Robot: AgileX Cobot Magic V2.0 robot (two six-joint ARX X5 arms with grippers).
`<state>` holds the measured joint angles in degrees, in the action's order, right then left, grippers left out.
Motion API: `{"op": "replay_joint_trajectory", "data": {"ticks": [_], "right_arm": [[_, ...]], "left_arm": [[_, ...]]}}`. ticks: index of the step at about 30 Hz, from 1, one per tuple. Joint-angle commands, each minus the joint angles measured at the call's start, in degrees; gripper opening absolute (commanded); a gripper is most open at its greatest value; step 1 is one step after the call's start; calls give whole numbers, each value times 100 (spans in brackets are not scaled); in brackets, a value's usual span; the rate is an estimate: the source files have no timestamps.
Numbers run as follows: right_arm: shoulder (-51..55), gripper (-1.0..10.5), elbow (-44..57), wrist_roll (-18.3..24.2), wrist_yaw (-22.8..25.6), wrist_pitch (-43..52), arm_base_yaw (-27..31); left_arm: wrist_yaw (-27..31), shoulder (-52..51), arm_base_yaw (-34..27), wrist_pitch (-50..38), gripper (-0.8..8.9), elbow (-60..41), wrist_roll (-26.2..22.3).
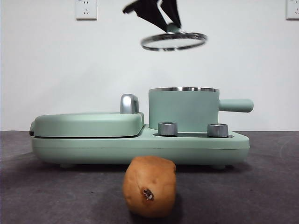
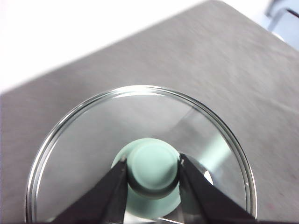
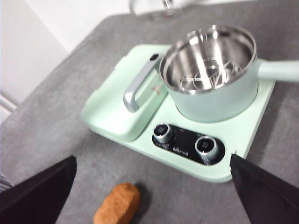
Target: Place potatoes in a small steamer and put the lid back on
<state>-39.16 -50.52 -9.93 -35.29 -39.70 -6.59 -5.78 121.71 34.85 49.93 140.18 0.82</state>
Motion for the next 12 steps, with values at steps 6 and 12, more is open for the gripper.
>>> {"op": "replay_joint_trajectory", "data": {"ticks": [6,12], "right_arm": [[-756,523,-479,-828,1460,-109,-1812],[-1840,523,-787,-1556,2586,-105,-3351]], "left_arm": [[28,13,-557,407,5,739,-37],[28,-48,-1025,682,5,828,-35]]}}
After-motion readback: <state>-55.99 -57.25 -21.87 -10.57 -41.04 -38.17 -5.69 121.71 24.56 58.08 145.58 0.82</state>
